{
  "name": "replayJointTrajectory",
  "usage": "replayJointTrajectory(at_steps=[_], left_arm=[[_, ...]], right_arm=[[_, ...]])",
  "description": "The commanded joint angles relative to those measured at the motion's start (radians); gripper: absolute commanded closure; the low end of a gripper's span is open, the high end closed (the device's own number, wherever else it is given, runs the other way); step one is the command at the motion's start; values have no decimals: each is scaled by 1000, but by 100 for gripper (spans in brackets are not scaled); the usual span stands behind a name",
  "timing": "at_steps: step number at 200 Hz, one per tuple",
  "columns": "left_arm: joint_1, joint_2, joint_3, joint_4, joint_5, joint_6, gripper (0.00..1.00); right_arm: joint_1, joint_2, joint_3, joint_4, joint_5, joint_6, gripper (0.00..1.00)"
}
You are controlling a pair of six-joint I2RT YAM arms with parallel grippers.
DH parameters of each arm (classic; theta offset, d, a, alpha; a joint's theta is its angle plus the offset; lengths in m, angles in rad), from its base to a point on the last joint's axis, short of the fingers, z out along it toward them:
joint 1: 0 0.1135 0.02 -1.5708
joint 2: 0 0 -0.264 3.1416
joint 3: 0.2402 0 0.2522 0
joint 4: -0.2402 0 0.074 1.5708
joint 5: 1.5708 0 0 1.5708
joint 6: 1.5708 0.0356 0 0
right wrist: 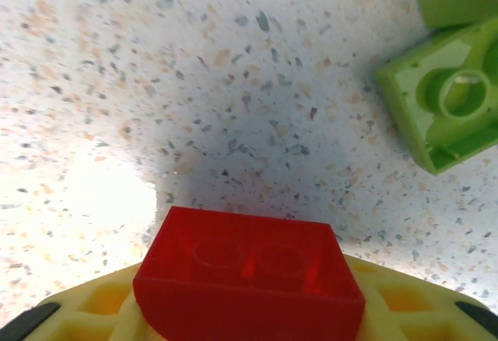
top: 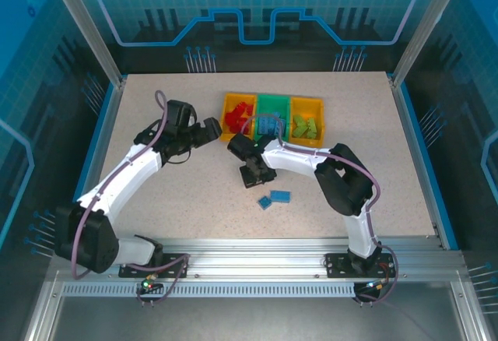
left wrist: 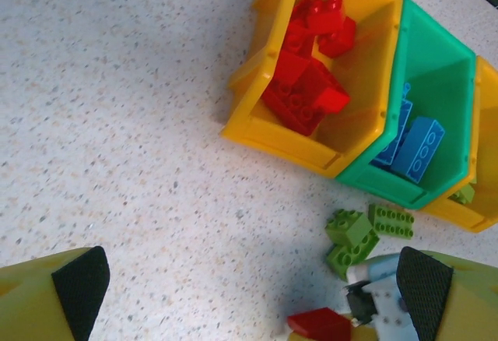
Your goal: Sort the legos into containers by color
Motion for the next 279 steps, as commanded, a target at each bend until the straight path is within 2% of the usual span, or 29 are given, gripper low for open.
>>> replayJointTrajectory(at_steps=[1, 37, 84, 110, 136, 158, 196, 218, 239, 279], left_arm=[[11, -64, -69, -23, -26, -15, 1], [9, -140, -203, -30, -18, -57, 1], [-36, -268, -353, -43, -17, -102, 1], [-119, -307, -393, -54, -45, -108, 1], [-268, -294, -401, -41, -89, -94, 1], [-367, -253, -402, -10, -83, -72, 1], [-567, -146, -364, 67, -95, 9, 1], [-652, -53, -319, 104, -108, 95, 1], [-679, 33, -281, 154, -87, 193, 1], [-684, 167, -186, 207, -26, 369, 1]], right_arm=[[13, -69, 82, -56, 8, -43, 56], [-74, -83, 228, -39, -81, -72, 55], [-209, 100, 521, -48, -215, -48, 56], [-247, 237, 701, -99, -225, -14, 56], [-271, 358, 851, -133, -224, 25, 56], [-289, 441, 952, -165, -246, 56, 54], [-302, 480, 974, -138, -296, 79, 44], [-304, 471, 968, -131, -320, 71, 27], [-304, 446, 959, -123, -360, 53, 17], [-312, 311, 863, -113, -389, -2, 10]])
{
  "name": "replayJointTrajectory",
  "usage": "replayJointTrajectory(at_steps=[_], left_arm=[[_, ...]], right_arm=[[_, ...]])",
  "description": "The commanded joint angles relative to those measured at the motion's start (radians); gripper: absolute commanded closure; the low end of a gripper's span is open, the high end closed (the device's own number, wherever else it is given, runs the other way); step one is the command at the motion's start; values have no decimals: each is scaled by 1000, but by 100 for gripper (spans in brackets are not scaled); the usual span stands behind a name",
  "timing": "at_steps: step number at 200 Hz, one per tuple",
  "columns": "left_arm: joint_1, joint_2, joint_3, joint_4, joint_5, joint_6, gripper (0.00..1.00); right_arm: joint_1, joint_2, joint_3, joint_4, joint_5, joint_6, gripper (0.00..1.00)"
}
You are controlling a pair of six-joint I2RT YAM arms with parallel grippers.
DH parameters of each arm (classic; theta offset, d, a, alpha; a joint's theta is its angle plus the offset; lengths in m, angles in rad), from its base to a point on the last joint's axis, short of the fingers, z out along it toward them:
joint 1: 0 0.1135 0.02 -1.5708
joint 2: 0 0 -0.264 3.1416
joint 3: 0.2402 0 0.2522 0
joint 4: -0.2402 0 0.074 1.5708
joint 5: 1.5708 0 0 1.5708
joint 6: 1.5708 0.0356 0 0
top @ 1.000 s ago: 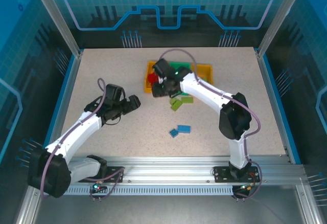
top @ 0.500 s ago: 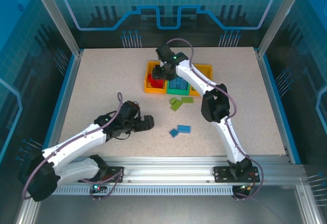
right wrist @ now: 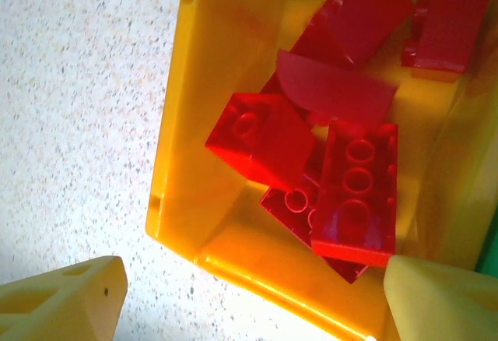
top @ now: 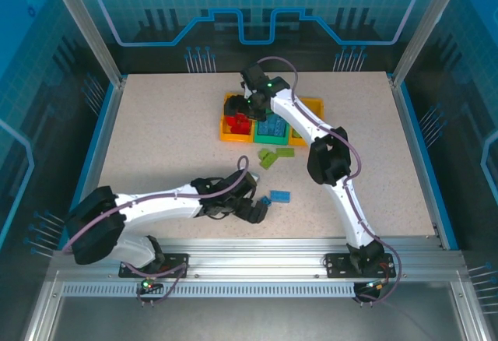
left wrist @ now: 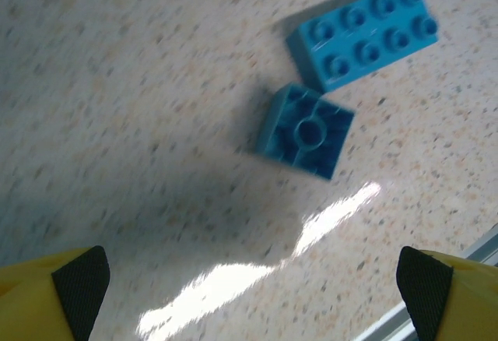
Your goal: Sort the legos into containers by color
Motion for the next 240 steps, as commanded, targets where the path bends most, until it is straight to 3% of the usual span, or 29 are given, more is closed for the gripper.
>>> replayJointTrajectory(at_steps=[1, 51, 113, 130, 158, 171, 240], left_arm=[[-7, 58, 70, 67, 48, 168, 1], [-6, 226, 170, 40, 112, 299, 3], [-5, 348, 233, 6, 102, 389, 15], [-5, 379, 266, -12, 99, 413, 26], [6, 396, 300, -40, 105, 432, 56], [20, 378, 305, -46, 111, 430, 65], [214, 208, 457, -97, 169, 434, 71]], right_arm=[[-17, -120, -61, -13, -46, -43, 10], [-106, -421, -406, 62, -60, -55, 8], [-302, -782, -854, 109, -29, -101, 7], [-349, -867, -958, 113, -33, -112, 7], [-398, -1002, -1128, 116, -18, -121, 7], [-407, -1061, -1199, 113, 8, -123, 6], [-353, -1309, -1556, 194, 69, -24, 6]])
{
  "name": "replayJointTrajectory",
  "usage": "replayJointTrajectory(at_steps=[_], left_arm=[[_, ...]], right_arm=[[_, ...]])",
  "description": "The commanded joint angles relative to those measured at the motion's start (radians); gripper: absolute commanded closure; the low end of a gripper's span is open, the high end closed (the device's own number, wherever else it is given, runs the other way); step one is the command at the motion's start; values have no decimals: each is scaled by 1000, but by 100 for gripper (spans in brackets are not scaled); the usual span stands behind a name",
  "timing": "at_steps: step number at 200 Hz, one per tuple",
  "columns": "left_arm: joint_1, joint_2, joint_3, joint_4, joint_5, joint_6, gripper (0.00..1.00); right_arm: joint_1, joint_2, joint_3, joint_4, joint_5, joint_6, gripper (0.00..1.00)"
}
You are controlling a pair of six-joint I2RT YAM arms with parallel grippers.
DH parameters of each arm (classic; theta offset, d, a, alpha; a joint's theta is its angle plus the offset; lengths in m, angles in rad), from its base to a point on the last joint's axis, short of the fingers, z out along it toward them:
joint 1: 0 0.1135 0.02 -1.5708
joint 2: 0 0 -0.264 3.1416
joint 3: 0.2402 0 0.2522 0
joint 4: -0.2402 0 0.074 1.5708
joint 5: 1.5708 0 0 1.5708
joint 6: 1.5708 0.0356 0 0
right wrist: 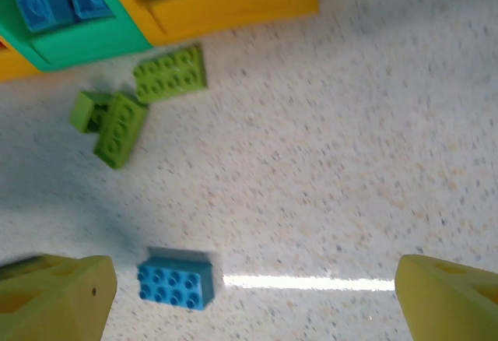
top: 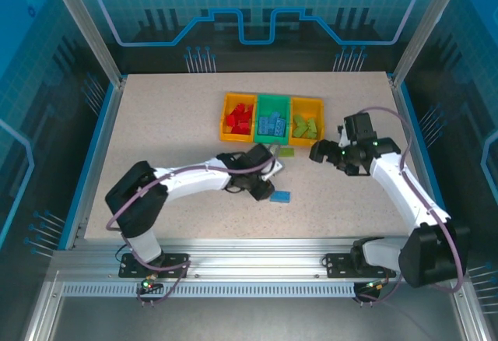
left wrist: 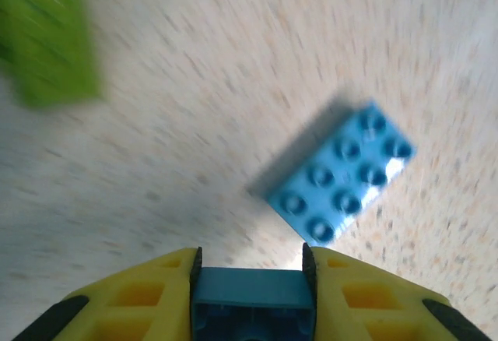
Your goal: Sort the legos into containers by color
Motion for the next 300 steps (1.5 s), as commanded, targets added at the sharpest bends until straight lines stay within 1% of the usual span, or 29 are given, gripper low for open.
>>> replayJointTrajectory(at_steps=[1, 26, 52, 75, 100, 117, 139, 160, 175, 190, 215, 237, 245, 254, 260, 265, 276, 300], left_arm=[[74, -61, 119, -22, 49, 12, 70], [146, 2, 253, -20, 51, -14, 70], [217, 125, 407, -18, 36, -113, 70], [254, 244, 534, -15, 48, -167, 69], [266, 333, 605, 33, 48, -228, 70], [272, 389, 666, 45, 45, -267, 70], [281, 479, 788, 5, 30, -299, 69], [286, 541, 877, -17, 15, -329, 66], [293, 568, 916, -27, 13, -358, 63], [294, 576, 930, -35, 8, -379, 58], [294, 565, 925, -58, -2, -407, 42], [294, 532, 899, -67, -8, -428, 24], [294, 517, 886, -68, -13, -438, 17], [294, 501, 877, -78, -21, -449, 12], [294, 490, 871, -86, -28, -458, 8], [293, 480, 863, -89, -34, -466, 2], [294, 444, 830, -80, -43, -491, 1], [294, 338, 718, -30, -57, -528, 1]], right_arm=[[41, -65, -99, 53, 30, 61, 6], [143, -111, -189, 107, 65, 143, 7], [271, -99, -238, 136, 119, 244, 7], [392, -42, -248, 184, 156, 320, 7], [499, 71, -202, 200, 192, 365, 5], [547, 147, -159, 211, 194, 374, 4], [596, 243, -89, 193, 210, 381, 3], [632, 323, -20, 164, 228, 383, 2], [643, 363, -4, 176, 212, 384, 2], [645, 411, 19, 160, 212, 390, 2], [650, 488, 80, 99, 242, 371, 4], [651, 540, 121, 58, 255, 359, 9], [651, 552, 124, 57, 254, 359, 12], [651, 565, 129, 58, 253, 363, 16], [652, 571, 132, 57, 251, 365, 20], [652, 579, 134, 54, 252, 369, 23], [654, 590, 137, 49, 255, 376, 33], [660, 572, 147, 40, 270, 371, 45]])
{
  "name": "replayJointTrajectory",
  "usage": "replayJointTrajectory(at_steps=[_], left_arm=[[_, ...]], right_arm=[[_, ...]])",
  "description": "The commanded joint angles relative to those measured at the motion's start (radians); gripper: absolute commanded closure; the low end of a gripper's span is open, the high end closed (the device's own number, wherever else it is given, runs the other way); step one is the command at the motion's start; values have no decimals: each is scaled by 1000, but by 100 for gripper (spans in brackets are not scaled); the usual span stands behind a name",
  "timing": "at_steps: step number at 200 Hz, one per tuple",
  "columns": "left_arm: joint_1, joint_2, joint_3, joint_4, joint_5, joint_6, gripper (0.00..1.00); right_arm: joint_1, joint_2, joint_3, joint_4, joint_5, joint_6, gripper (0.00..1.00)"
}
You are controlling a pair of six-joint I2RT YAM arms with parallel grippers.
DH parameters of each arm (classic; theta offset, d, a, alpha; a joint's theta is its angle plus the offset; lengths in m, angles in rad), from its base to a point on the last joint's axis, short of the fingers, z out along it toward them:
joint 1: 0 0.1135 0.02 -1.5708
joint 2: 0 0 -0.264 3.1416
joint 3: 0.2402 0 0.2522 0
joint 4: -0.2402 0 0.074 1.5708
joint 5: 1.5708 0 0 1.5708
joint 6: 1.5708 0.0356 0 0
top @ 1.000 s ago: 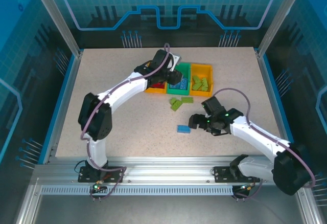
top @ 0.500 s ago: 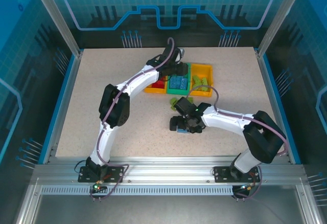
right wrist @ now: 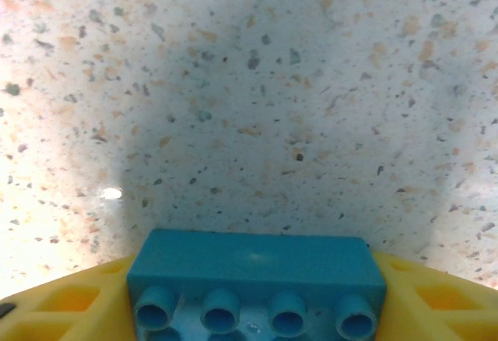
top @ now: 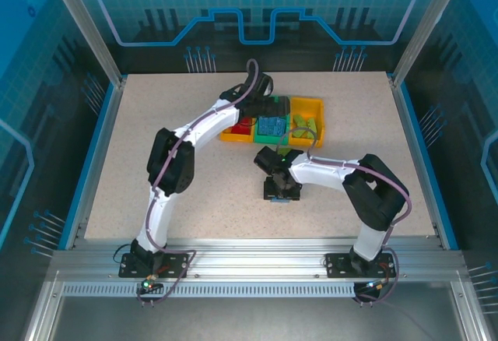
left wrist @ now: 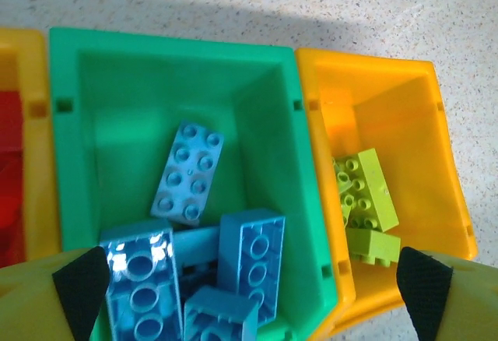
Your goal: Sort the legos into containers by color
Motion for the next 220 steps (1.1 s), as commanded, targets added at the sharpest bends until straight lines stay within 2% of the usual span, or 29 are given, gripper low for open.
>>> replayJointTrajectory(at_steps=[1, 15, 46, 81, 135, 173, 220], left_arm=[[7, -154, -84, 22, -35, -58, 1], [6, -236, -171, 62, -47, -67, 1], [6, -430, -390, 123, -86, -74, 1], [6, -626, -640, 127, -130, -83, 1], [4, -828, -942, 137, -139, -114, 1], [-40, -881, -1049, 100, -149, -92, 1], [-118, -871, -1093, 84, -162, -115, 1]], right_arm=[[23, 10, 21, -18, 11, 6, 46], [20, -28, 36, -22, 21, -15, 50], [-23, -130, 103, -17, 11, -105, 52], [-179, -114, 227, 2, -96, -213, 52], [-369, 87, 467, 36, -254, -226, 52], [-412, 279, 696, 1, -288, -184, 52], [-436, 470, 973, -89, -278, -130, 52]])
